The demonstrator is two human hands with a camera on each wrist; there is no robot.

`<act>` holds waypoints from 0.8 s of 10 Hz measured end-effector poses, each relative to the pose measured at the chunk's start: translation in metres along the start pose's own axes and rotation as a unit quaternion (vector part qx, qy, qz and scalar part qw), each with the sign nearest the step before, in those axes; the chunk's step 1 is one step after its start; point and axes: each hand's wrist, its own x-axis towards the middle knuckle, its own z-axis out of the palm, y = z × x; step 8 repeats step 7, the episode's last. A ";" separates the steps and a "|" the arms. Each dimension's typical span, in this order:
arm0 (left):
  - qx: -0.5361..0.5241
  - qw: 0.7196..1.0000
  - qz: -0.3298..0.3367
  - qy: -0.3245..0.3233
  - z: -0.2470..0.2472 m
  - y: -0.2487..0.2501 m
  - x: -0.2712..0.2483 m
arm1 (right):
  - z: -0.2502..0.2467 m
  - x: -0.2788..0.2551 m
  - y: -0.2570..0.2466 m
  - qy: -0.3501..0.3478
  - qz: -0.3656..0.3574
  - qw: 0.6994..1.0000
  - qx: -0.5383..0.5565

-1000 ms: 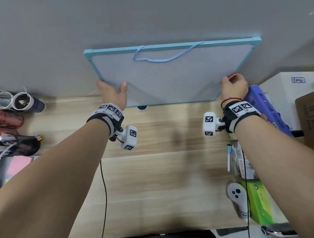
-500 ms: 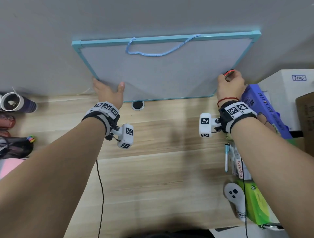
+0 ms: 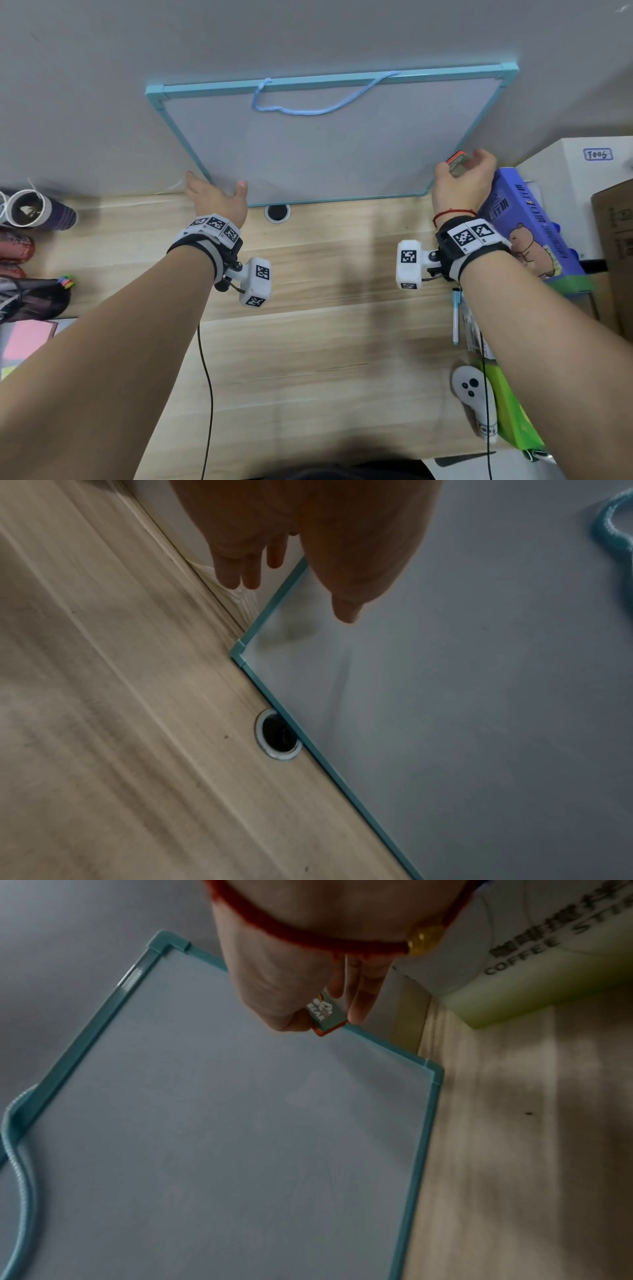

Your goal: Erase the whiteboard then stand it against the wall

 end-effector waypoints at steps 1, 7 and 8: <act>0.053 0.998 -0.032 -0.026 0.003 -0.012 -0.010 | -0.002 -0.022 0.016 -0.036 0.009 0.999 -0.034; 0.255 0.947 -0.012 -0.193 0.028 -0.137 -0.087 | 0.008 -0.056 0.102 -0.189 -0.088 0.938 -0.276; 0.255 0.947 -0.012 -0.193 0.028 -0.137 -0.087 | 0.008 -0.056 0.102 -0.189 -0.088 0.938 -0.276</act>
